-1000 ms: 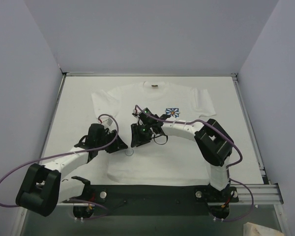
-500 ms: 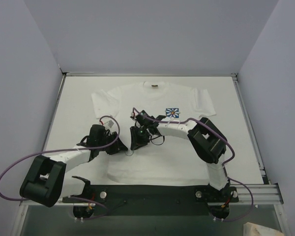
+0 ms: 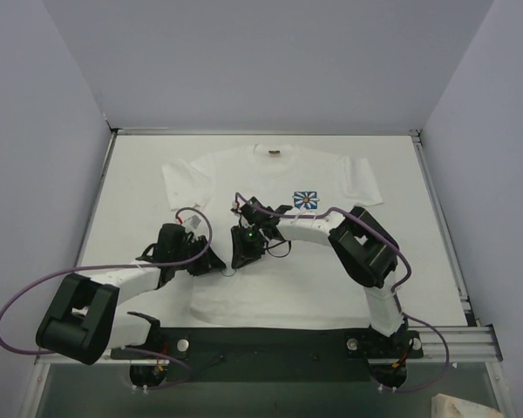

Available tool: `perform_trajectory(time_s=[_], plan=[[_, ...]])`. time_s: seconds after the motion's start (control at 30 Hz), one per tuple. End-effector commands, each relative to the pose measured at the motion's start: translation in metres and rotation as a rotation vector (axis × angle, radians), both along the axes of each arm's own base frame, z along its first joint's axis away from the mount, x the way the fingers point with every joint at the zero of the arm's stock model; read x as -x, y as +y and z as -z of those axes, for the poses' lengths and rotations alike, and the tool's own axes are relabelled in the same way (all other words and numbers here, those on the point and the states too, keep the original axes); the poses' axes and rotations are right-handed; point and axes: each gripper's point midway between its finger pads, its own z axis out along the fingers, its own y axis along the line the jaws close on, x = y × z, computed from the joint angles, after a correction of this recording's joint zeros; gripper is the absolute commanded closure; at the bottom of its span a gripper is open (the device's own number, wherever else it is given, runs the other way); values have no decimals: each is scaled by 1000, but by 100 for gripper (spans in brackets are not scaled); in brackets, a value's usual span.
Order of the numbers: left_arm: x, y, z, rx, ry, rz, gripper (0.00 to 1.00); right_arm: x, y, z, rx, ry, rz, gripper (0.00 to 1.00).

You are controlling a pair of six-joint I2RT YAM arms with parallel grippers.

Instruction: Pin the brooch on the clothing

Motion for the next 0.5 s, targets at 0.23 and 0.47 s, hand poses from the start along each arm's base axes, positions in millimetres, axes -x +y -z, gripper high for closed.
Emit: perform_trajectory(time_s=[0.23,0.47], plan=[[12,-1,18,22,48,12,67,13,6,21,22,62,-21,89],[13,3,13,-7,57,21,68,11,6,24,24,61,-18,94]])
